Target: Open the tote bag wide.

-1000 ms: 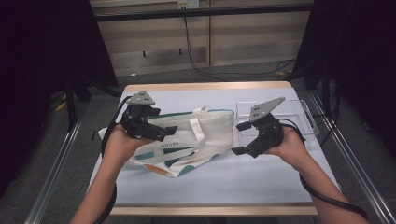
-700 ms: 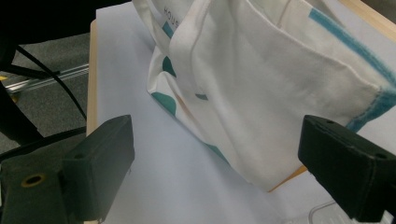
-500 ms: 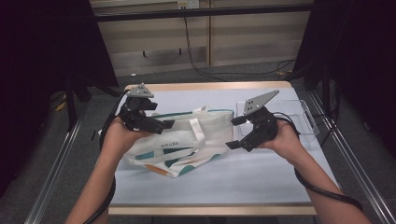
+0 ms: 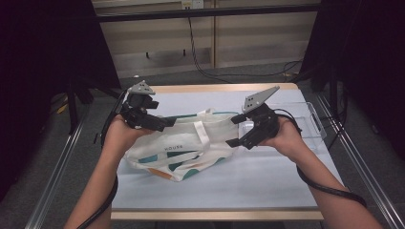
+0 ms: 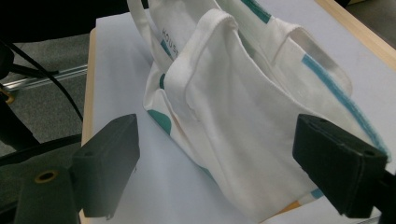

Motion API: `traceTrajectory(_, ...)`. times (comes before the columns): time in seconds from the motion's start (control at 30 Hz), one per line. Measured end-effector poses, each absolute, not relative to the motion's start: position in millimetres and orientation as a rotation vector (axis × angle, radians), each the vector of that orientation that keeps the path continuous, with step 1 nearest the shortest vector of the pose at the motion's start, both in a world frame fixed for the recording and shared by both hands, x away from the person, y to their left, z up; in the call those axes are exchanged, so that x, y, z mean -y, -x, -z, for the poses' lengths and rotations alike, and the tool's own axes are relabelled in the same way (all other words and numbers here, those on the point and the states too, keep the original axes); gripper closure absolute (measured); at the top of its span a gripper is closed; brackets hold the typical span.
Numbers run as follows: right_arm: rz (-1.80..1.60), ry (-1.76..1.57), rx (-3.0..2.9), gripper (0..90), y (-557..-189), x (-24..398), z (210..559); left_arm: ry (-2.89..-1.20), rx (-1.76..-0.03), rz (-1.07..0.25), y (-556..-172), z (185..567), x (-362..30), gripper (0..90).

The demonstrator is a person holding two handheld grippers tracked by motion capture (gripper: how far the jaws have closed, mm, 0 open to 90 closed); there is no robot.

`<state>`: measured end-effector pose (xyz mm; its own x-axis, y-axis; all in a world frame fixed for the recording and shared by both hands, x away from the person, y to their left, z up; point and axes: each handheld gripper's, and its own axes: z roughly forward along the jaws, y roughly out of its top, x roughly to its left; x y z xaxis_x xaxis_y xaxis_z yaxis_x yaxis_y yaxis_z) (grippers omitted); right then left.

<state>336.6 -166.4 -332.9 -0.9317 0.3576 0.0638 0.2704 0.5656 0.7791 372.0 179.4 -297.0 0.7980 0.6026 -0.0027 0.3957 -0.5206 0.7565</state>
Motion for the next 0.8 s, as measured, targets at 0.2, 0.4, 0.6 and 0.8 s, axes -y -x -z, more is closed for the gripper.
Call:
traceTrajectory(0.2,-1.312,-0.536,-2.692,16.8,-341,162,330,-2.192,-0.731,-0.324,-377,298,-180,13.5)
traceTrajectory(0.4,-1.327,-0.547,-2.685,19.1,-346,161,328,-2.2,-0.725,-0.327,-381,299,-180,15.8)
traceTrajectory(0.6,-1.326,-0.535,-2.683,19.4,-349,154,326,-2.213,-0.72,-0.323,-384,301,-179,17.0)
traceTrajectory(0.8,-1.329,-0.531,-2.683,19.5,-354,147,326,-2.221,-0.727,-0.306,-388,306,-180,17.8)
